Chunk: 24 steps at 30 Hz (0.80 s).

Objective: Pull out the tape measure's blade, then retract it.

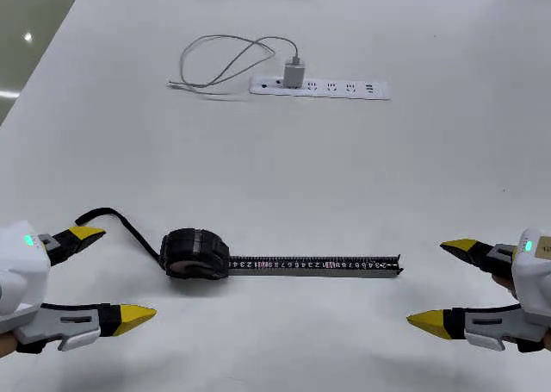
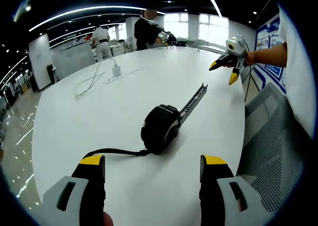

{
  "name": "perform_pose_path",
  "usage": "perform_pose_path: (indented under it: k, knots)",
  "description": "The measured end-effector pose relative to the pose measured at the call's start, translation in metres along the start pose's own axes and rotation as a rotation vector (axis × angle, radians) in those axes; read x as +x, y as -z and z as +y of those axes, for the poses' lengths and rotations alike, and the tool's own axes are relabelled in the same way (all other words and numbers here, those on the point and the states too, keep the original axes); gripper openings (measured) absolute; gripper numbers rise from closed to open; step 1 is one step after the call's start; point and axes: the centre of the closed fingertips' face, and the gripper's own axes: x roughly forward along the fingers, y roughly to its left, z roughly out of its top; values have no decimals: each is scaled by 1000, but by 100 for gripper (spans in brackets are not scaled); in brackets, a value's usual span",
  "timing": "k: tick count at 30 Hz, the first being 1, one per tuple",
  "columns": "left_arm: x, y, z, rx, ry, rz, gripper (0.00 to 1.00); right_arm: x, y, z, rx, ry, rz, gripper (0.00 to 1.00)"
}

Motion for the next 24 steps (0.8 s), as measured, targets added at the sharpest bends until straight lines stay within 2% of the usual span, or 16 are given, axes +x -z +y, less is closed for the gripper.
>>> perform_pose_path:
  k: [9, 12, 15, 19, 21, 24]
  knots:
    - [-15, 13, -1, -69, -39, -13, 78, -6, 5, 6, 39, 22, -27, 78]
    - [-16, 17, -4, -101, -39, -31, 80, -7, 4, 11, 64, 18, -58, 81]
    - [-17, 20, -8, -123, -42, -48, 82, -7, 7, 14, 75, 25, -64, 83]
    - [-19, 25, -15, -133, -46, -43, 85, -7, 16, 19, 94, 29, -60, 87]
    - [-21, 24, -16, -148, -48, -61, 87, -8, 17, 20, 101, 31, -64, 88]
    - [-23, 30, -17, -155, -62, -54, 88, -10, 17, 24, 113, 37, -79, 90]
